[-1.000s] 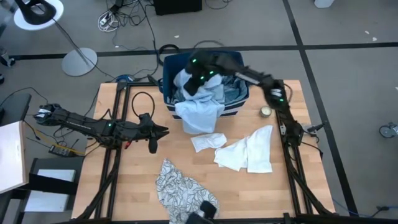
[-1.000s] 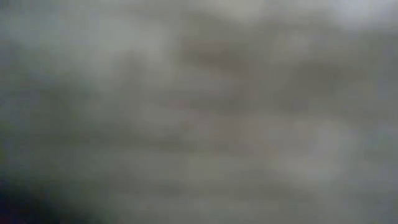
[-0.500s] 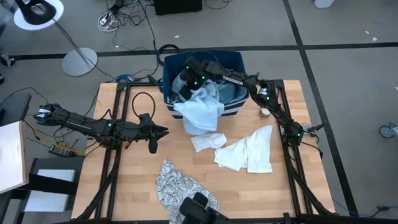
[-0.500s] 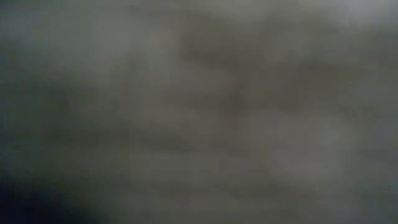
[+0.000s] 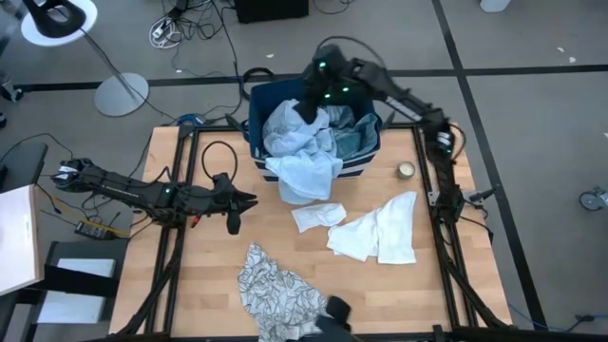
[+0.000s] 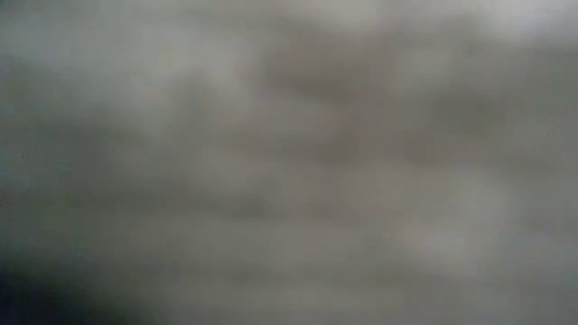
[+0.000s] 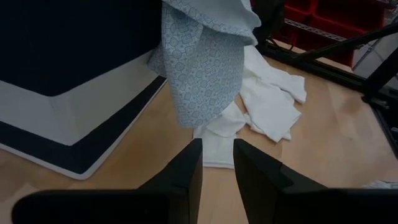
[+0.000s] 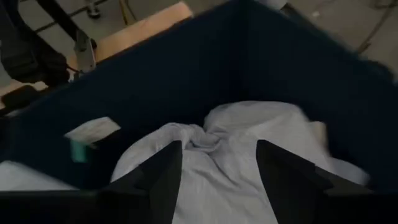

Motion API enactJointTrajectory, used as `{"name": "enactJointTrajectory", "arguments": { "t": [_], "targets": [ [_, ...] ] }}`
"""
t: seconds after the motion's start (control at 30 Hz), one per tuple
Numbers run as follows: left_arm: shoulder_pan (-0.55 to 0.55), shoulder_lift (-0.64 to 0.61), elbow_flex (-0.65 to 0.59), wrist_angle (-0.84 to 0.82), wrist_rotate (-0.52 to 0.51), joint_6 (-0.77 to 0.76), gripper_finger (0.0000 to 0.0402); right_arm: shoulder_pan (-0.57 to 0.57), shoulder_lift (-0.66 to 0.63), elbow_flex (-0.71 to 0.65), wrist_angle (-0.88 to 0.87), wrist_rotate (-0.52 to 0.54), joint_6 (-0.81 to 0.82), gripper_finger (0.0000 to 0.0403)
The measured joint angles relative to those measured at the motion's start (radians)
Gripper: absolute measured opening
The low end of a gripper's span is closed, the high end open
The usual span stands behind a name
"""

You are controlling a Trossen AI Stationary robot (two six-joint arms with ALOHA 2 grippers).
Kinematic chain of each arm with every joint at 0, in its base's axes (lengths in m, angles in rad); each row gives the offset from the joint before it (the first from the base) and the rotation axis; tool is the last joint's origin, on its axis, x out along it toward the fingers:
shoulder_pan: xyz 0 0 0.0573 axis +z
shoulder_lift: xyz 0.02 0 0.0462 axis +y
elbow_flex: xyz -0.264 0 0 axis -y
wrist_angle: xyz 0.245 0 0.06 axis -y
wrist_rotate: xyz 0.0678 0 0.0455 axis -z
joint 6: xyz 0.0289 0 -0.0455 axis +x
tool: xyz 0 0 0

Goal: Sort clothes
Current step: Put the light blue shirt into the blue bin

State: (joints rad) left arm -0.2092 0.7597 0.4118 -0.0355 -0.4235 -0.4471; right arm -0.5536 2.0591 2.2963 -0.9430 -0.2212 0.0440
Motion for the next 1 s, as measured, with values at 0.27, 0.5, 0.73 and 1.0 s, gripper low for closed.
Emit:
{"name": "enactJointTrajectory", "arguments": {
  "t": [0.27, 0.5, 0.73, 1.0],
  "targets": [
    [0.000, 0.032, 0.000, -0.008, -0.032, 0.003, 0.0097, 0.094, -0.192, 0.000, -0.251, 0.193, -0.065, 0.0201],
    [0.001, 0.179, 0.000, 0.120, -0.041, 0.092, 0.0097, 0.251, -0.303, 0.000, -0.433, 0.454, -0.066, 0.0180],
    [0.065, 0.366, 0.000, 0.250, -0.063, 0.185, 0.0065, 0.401, -0.391, 0.000, -0.559, 0.469, 0.067, 0.0162],
    [0.133, 0.586, 0.002, 0.501, -0.045, 0.327, 0.0003, 0.593, -0.449, 0.000, -0.597, 0.571, 0.188, 0.0151]
  ]
}}
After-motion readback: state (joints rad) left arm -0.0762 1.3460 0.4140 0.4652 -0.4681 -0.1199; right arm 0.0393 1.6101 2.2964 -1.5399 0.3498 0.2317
